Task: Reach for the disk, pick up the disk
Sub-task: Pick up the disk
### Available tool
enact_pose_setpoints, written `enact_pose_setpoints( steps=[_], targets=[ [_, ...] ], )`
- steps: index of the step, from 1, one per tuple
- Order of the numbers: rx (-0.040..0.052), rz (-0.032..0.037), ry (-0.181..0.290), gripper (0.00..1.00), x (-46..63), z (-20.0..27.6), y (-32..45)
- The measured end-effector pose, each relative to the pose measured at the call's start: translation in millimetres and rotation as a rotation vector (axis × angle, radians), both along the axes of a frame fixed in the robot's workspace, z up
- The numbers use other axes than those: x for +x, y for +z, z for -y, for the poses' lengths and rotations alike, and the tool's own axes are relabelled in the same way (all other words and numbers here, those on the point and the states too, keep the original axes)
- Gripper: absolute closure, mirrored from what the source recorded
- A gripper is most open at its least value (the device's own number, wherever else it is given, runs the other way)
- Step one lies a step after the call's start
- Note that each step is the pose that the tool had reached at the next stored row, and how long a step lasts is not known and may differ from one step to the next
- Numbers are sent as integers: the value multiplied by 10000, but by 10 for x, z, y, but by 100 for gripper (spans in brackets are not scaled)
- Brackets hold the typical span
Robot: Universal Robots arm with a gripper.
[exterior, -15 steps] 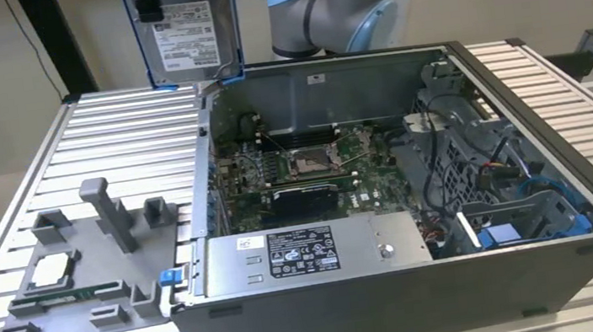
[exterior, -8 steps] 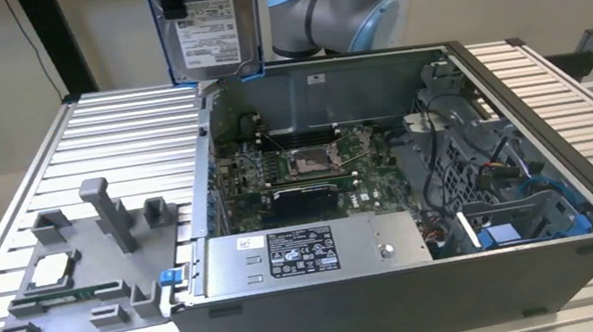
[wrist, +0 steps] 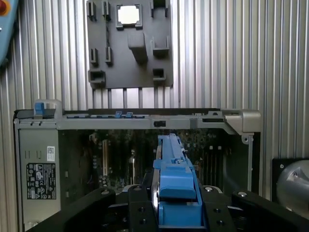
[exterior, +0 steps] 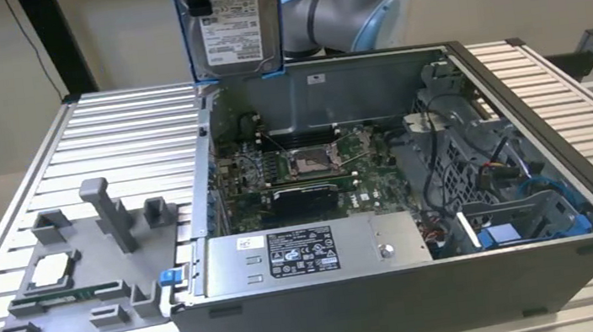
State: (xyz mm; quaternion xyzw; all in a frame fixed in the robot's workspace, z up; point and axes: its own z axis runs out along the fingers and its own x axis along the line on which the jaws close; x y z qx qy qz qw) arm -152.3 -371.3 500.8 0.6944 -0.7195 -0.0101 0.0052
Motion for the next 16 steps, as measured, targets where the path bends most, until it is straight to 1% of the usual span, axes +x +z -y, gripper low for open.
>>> enact_pose_setpoints(
  steps=[11,16],
  targets=[
    [0,0,0,100,495,0,0],
    [0,0,0,100,701,0,0]
  ],
)
